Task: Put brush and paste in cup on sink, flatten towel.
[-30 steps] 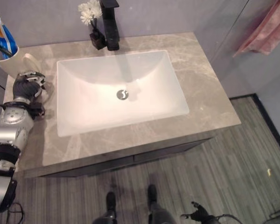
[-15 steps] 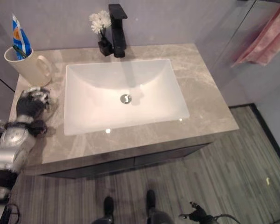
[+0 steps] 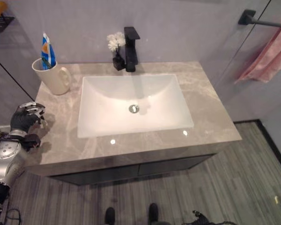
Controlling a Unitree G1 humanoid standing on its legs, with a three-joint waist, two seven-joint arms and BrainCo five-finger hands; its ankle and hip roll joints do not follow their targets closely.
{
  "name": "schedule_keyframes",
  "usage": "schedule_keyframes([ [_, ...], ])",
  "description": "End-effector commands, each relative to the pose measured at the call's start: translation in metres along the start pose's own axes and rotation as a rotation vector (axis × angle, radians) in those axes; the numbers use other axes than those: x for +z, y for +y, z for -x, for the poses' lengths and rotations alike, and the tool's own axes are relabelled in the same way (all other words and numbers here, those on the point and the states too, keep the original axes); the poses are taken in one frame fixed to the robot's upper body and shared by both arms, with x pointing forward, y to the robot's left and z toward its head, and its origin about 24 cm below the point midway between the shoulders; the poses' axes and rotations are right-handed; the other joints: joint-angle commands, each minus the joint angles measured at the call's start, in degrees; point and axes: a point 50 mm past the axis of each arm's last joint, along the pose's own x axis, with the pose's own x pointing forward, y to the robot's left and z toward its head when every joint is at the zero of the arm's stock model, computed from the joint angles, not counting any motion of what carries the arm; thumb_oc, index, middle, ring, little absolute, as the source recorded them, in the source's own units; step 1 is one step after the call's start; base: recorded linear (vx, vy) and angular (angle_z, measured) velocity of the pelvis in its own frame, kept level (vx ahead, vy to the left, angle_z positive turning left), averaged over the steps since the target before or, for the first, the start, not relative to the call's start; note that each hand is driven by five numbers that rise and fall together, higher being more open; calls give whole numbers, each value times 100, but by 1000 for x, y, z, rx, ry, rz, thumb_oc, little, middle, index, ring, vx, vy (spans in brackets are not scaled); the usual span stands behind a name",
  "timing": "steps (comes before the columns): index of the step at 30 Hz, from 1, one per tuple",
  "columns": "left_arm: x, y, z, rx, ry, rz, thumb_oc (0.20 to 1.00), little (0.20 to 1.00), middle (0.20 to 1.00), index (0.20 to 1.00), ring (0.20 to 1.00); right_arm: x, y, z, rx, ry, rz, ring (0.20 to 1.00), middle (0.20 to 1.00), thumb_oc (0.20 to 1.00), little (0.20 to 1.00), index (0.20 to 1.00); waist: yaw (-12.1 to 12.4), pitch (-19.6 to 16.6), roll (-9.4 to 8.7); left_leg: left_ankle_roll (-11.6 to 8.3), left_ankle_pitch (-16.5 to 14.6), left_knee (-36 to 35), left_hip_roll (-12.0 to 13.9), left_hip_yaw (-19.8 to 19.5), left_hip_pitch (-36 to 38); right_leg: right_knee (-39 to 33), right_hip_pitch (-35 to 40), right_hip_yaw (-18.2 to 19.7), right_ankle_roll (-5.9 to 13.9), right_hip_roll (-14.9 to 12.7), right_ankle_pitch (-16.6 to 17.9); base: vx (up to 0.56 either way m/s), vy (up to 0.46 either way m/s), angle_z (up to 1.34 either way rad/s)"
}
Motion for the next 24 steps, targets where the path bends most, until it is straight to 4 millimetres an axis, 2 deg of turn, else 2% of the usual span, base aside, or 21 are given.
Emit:
schedule_keyframes([
  [1,40,-12,1,-50,-247,-2,200,200,200,200,200,-9,-9,2,-22,27,-30,1000,1000,1000,1000,1000,-88,-156,66,197,-426,54,-148,-202,350,113,478,-122,472,-541,-120,32,131,3],
  [4,32,-23,14,-60,-261,77,200,200,200,200,200,-7,-9,1,-24,18,-49,1000,1000,1000,1000,1000,-72,-230,47,307,-594,229,-253,-165,537,252,617,-38,479,-631,-151,3,147,-2],
  [6,33,-25,17,-66,-274,68,200,200,200,200,200,-7,-10,1,-29,15,-58,1000,1000,1000,1000,1000,-60,-236,45,341,-670,367,-292,-172,530,315,653,-34,490,-668,-157,-46,153,2],
  [7,34,-31,27,-90,-297,69,200,200,200,200,200,-3,-12,2,-54,-13,-123,1000,1000,1000,1000,1000,-75,-221,44,469,-820,604,-427,-193,560,662,657,48,528,-759,-111,-56,168,-1],
  [8,33,-31,27,-90,-297,69,200,200,200,200,200,-3,-13,2,-54,-12,-123,1000,1000,1000,1000,1000,-73,-218,43,472,-824,610,-430,-191,561,672,654,52,530,-763,-116,-111,290,1],
  [10,41,-33,31,-114,-336,6,200,200,200,200,200,1,-16,3,-68,-48,-172,1000,1000,1000,1000,1000,-132,-170,61,586,-886,729,-584,-229,557,1149,511,171,588,-873,100,-80,191,3],
  [11,41,-33,31,-114,-336,6,200,200,200,200,200,1,-16,3,-68,-48,-172,1000,1000,1000,1000,1000,-131,-173,59,588,-888,734,-587,-226,552,1159,502,175,590,-876,96,-60,211,10],
  [12,42,-31,35,-108,-345,8,200,200,200,200,200,0,-16,4,-75,-57,-185,1000,1000,1000,1000,1000,-161,-113,86,682,-922,789,-705,-256,586,1499,343,258,593,-982,316,-38,147,13],
  [13,42,-31,35,-108,-344,8,200,200,200,200,200,0,-16,4,-75,-56,-184,1000,1000,1000,1000,1000,-157,-117,85,685,-925,796,-709,-250,579,1516,328,268,596,-986,309,-74,284,8],
  [14,45,-33,37,-119,-358,2,200,200,200,200,200,-3,-16,5,-80,-48,-194,1000,1000,1000,1000,1000,-177,-28,107,763,-959,848,-796,-257,619,1805,171,337,556,-1089,533,-40,141,6],
  [15,45,-33,38,-118,-358,2,200,200,200,200,200,-3,-16,5,-80,-48,-194,1000,1000,1000,1000,1000,-173,-28,106,765,-961,852,-798,-252,618,1815,163,345,557,-1091,530,-85,221,9],
  [16,46,-34,39,-122,-369,4,200,200,200,200,200,-1,-18,5,-85,-56,-193,1000,1000,1000,1000,1000,-195,75,134,814,-959,898,-832,-265,613,2022,28,398,535,-1104,677,-90,213,17],
  [17,46,-34,41,-128,-372,0,200,200,200,200,200,0,-15,5,-78,-67,-190,1000,1000,1000,1000,1000,-204,159,200,870,-980,970,-855,-236,598,2272,-121,387,451,-936,413,-92,278,5],
  [18,46,-36,42,-141,-370,-19,200,200,200,200,200,-2,-14,5,-71,-64,-194,1000,1000,1000,1000,1000,-260,165,248,907,-986,982,-863,-273,603,2406,-216,514,390,-647,124,-40,191,-9],
  [19,46,-36,42,-141,-370,-19,200,200,200,200,200,-2,-14,5,-71,-63,-194,1000,1000,1000,1000,1000,-260,164,247,903,-1005,990,-862,-273,606,2455,-232,517,384,-645,87,20,114,-8],
  [20,46,-37,41,-147,-372,-34,200,200,200,200,200,-3,-11,6,-61,-66,-203,1000,1000,1000,1000,1000,-341,138,272,926,-998,968,-879,-325,635,2475,-313,662,290,-241,-326,36,90,1],
  [21,47,-37,41,-148,-381,-43,200,200,200,200,200,-6,-9,6,-58,-58,-213,1000,1000,1000,1000,1000,-366,104,273,953,-982,924,-913,-334,654,2452,-461,672,226,31,-500,50,118,12],
  [22,48,-35,42,-143,-384,-60,200,200,200,200,200,-7,-7,6,-53,-50,-217,1000,1000,1000,1000,1000,-334,67,243,983,-975,867,-971,-281,681,2285,-481,514,174,151,-516,59,78,0],
  [23,48,-34,44,-141,-384,-50,200,200,200,200,200,-7,-5,5,-46,-53,-218,1000,1000,1000,1000,1000,-321,59,220,993,-983,820,-1009,-272,715,2107,-578,348,85,382,-505,67,35,1],
  [24,46,-32,44,-123,-376,-44,200,200,200,200,200,-6,-2,5,-36,-51,-208,1000,1000,1000,1000,1000,-277,68,194,989,-1014,825,-1036,-255,748,2008,-658,123,61,431,-438,63,9,-4],
])
